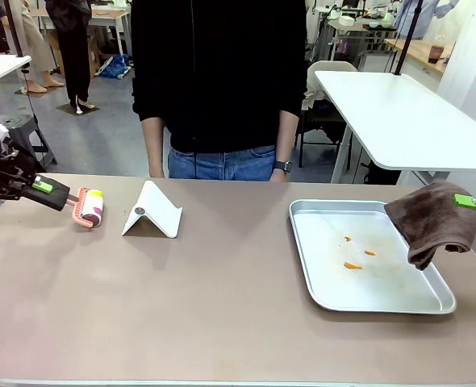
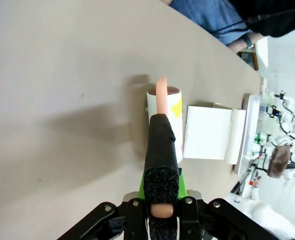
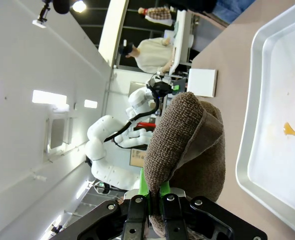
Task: Clean the surface of the table.
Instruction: If a person points to the right, clean the right side of the table with your right hand, and if they point to the left, clean the left side with your left hand.
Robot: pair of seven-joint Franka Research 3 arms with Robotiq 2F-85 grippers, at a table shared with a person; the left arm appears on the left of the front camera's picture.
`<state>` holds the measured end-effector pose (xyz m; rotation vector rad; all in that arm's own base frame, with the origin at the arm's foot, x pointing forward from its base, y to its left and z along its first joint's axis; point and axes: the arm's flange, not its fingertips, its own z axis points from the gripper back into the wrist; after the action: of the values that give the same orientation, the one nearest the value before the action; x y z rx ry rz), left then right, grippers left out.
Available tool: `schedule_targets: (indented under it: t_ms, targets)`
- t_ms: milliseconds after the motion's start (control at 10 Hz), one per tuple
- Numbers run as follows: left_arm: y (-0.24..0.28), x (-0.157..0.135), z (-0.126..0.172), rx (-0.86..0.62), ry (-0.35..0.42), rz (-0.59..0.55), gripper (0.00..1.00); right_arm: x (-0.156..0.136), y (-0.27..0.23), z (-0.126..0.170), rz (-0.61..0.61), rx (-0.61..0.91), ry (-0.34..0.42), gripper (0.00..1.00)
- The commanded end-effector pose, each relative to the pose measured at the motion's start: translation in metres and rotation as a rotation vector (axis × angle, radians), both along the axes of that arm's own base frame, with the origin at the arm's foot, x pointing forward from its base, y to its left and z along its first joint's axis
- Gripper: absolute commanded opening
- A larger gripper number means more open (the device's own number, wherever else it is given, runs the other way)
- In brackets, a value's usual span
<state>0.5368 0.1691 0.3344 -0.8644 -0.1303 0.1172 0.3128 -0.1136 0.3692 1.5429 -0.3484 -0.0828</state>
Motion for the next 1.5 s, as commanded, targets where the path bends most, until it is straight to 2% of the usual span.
schedule_targets:
  t_ms: [0, 400, 700, 900, 1100, 1400]
  targets:
    - [-0.028, -0.009, -0.006, -0.004, 0.032, -0.022, 0.22, -0.002, 0.000, 0.001, 0.012, 0.004, -0.007, 0.01]
    - [-0.034, -0.001, 0.004, -0.051, 0.005, -0.007, 0.22, -0.002, 0.000, 0.001, 0.012, 0.004, -0.007, 0.01]
    - [-0.015, -0.022, 0.038, -0.133, -0.069, -0.014, 0.22, -0.002, 0.000, 0.001, 0.012, 0.004, -0.007, 0.01]
    - [0.001, -0.062, 0.072, -0.204, -0.138, -0.060, 0.22, -0.002, 0.000, 0.001, 0.012, 0.004, -0.007, 0.01]
    - [0.024, -0.119, 0.094, -0.216, -0.165, -0.095, 0.22, -0.002, 0.000, 0.001, 0.012, 0.004, -0.007, 0.01]
    - [0.064, -0.208, 0.102, -0.346, -0.248, 0.001, 0.22, -0.002, 0.000, 0.001, 0.012, 0.004, -0.007, 0.01]
